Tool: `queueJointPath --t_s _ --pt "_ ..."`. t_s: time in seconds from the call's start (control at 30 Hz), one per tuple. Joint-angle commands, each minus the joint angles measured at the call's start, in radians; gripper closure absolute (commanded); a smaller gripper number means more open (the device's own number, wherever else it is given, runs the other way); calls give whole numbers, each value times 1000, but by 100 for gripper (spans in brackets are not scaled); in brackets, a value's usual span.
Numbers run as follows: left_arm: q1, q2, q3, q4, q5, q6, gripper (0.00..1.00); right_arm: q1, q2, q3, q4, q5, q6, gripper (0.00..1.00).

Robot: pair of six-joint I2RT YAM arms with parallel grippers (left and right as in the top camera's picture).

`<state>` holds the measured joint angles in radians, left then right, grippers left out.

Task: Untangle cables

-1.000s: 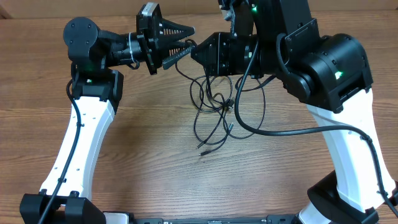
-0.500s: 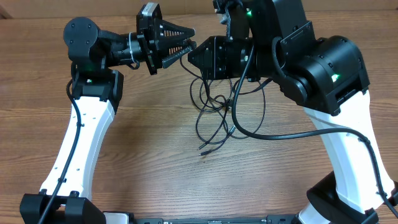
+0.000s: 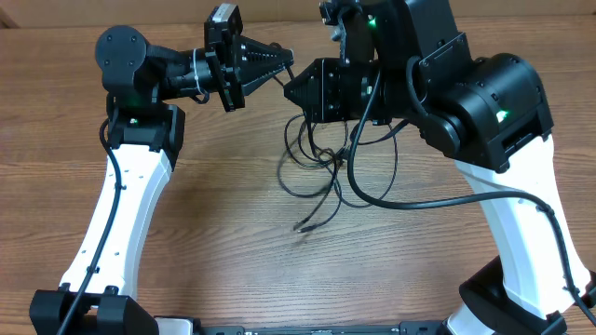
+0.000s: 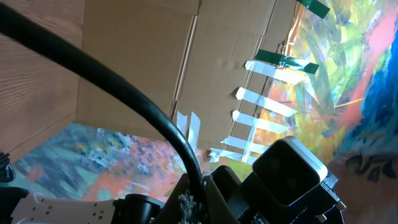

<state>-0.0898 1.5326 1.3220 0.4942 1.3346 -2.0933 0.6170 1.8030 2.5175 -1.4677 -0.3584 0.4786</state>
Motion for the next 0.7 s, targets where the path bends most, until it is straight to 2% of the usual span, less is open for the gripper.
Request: queueJointPath --t_s 0.0,0.07,0.1,0.17,0.2,0.23,0.33,0.47,0.6,0.67 --pt "-2 -3 12 4 -8 10 96 5 -4 1 -10 -1 -10 95" --pt "-2 -3 13 29 -17 10 96 5 -4 2 -31 4 -10 65" --pt "-2 -5 14 61 -30 9 96 3 -4 2 -41 13 -10 40" --pt "-2 -9 31 111 -53 9 96 3 -4 2 -65 45 -9 10" --pt "-2 -10 39 114 -56 9 96 3 -4 2 -72 53 -9 4" --pt "-2 -14 65 113 -60 10 96 3 -4 2 -88 77 -9 0" --pt "-2 -14 154 100 -66 10 96 2 -5 2 -114 116 -9 0" --pt "5 -14 283 -17 -111 30 96 -27 -5 2 -134 134 -8 0" --pt "34 -14 316 -134 -182 171 96 -76 -8 2 -167 134 -8 0" --pt "54 -14 316 -234 -229 306 96 -106 -11 2 -195 133 -8 0"
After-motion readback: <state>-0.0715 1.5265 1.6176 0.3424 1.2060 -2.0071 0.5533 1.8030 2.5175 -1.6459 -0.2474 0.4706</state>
